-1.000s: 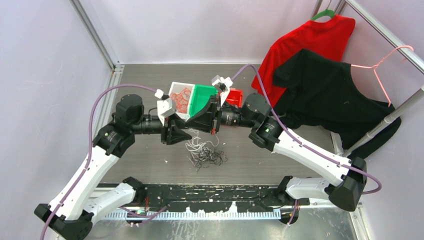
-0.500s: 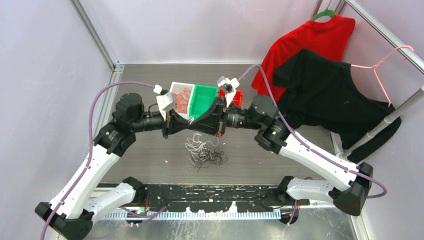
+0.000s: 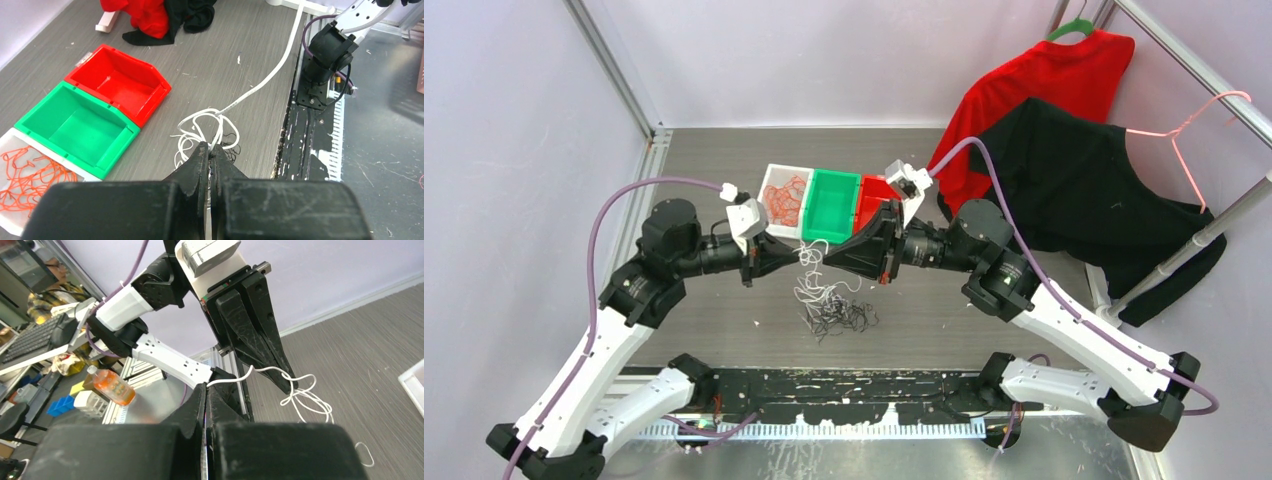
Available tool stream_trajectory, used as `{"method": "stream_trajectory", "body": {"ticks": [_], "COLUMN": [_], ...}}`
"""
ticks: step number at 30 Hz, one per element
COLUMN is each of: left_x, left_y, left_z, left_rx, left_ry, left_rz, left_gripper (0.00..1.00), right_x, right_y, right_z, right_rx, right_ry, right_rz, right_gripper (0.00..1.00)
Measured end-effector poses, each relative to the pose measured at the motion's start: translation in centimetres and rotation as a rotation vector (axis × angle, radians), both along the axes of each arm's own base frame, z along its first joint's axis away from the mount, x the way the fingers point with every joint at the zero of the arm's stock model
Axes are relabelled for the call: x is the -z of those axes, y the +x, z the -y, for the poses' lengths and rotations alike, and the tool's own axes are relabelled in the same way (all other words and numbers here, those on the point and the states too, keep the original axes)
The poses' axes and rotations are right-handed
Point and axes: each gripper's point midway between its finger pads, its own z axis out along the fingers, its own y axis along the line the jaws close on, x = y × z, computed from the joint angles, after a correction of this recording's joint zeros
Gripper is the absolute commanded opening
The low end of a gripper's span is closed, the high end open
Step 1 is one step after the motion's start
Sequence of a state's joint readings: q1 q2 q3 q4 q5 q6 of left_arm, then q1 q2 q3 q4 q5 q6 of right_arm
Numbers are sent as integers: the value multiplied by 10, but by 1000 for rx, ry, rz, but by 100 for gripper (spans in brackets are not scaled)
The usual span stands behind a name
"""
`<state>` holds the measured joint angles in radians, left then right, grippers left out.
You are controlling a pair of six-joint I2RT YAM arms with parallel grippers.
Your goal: Untangle the cables
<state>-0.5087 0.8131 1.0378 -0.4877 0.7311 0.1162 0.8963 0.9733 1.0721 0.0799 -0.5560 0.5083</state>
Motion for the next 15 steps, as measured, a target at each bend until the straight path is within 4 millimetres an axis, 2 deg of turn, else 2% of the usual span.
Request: {"method": "stream_trajectory", "body": {"ticks": [3, 5, 8, 10, 12, 15], "left_x": [5, 5, 2, -2, -9, -20], "left_y": [1, 0, -5, -8, -11, -12], "left_z": [0, 0, 0, 0, 1, 2], "left_rx": [-5, -2, 13, 23, 31, 34], "left_ry": [8, 7, -5, -16, -30, -49], "left_rz": [-11, -11, -10, -11, -14, -7], "left_gripper": [0, 0, 0, 0, 0, 0], "right_x": [10, 17, 29, 33, 34, 43], "right_y": [4, 9, 18, 23, 26, 31], "right_z": [0, 2, 7, 12, 14, 16], "right_rx": [21, 48, 112, 148, 173, 200], "right_ry": [-39, -74, -131, -150, -154, -167], "right_rz": [2, 8, 21, 35, 49, 64], "right_gripper": [2, 25, 51, 64, 69, 70]}}
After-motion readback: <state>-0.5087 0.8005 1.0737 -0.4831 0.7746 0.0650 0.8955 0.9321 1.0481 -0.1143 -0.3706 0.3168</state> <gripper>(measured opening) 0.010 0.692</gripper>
